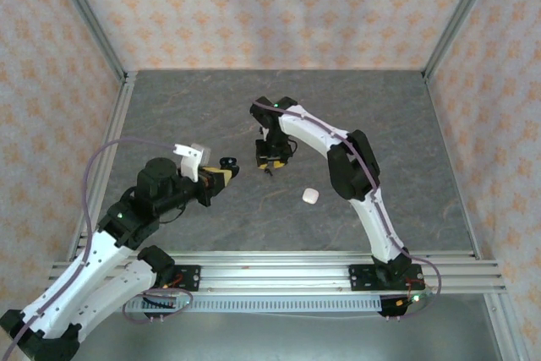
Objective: Insert wireless bluetooth earbuds into charging case
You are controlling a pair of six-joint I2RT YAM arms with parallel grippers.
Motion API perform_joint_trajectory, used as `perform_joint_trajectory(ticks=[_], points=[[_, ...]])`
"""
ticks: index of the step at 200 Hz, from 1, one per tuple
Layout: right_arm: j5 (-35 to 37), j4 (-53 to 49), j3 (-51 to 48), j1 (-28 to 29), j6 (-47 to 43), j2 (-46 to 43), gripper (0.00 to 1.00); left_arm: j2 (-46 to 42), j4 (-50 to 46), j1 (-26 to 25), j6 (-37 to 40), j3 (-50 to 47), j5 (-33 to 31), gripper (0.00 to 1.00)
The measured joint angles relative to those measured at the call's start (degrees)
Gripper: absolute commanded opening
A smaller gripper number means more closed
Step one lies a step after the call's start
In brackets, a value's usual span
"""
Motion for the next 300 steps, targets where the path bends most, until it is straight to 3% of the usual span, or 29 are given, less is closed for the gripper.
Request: perform_joint_trajectory(ticks=[148, 240, 300], points=[[0.66, -4.94, 6.34, 1.2, -4.44, 6.19, 0.4, 3.06, 0.28, 0.0, 0.0, 0.17, 0.28, 0.0], [3.28, -7.26, 9.25, 2.16, -6.64, 8.26, 0.32, 3.13, -0.22, 0.0, -0.2, 0.2, 0.28, 0.0], [4.46, -7.61, 9.25, 2.16, -7.3, 8.31, 0.18, 3.13, -0.22, 0.0, -0.2, 0.2, 0.74, 0.0]])
